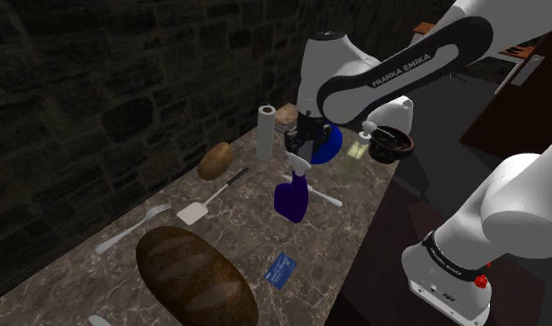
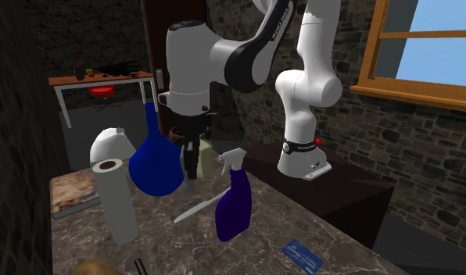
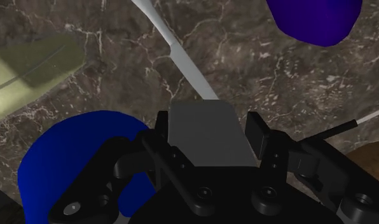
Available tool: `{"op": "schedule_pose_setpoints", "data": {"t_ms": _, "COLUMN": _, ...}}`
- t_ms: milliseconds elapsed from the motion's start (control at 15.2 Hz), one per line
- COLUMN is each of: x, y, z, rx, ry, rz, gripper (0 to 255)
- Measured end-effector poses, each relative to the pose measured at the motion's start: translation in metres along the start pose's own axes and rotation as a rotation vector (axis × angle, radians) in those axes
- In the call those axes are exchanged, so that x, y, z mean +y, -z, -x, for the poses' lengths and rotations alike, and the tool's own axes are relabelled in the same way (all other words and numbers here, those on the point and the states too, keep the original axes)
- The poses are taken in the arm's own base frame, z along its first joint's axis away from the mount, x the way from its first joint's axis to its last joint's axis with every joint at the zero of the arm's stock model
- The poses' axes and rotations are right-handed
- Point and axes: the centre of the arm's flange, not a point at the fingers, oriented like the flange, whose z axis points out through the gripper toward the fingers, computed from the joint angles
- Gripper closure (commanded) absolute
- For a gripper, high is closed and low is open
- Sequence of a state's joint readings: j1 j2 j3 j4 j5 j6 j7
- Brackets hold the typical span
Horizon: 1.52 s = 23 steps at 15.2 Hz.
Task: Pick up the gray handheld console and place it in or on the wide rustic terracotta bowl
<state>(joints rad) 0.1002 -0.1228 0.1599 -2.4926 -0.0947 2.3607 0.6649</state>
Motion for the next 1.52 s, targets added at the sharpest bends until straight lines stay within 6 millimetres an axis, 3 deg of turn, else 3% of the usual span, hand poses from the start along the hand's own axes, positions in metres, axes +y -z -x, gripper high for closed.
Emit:
{"op": "schedule_pose_setpoints", "data": {"t_ms": 396, "x": 0.007, "y": 0.027, "z": -0.003, "rx": 0.000, "ry": 0.000, "rz": 0.000, "gripper": 255}}
{"op": "schedule_pose_setpoints", "data": {"t_ms": 1518, "x": 0.223, "y": 0.012, "z": -0.029, "rx": -0.001, "ry": -0.002, "rz": 0.000, "gripper": 255}}
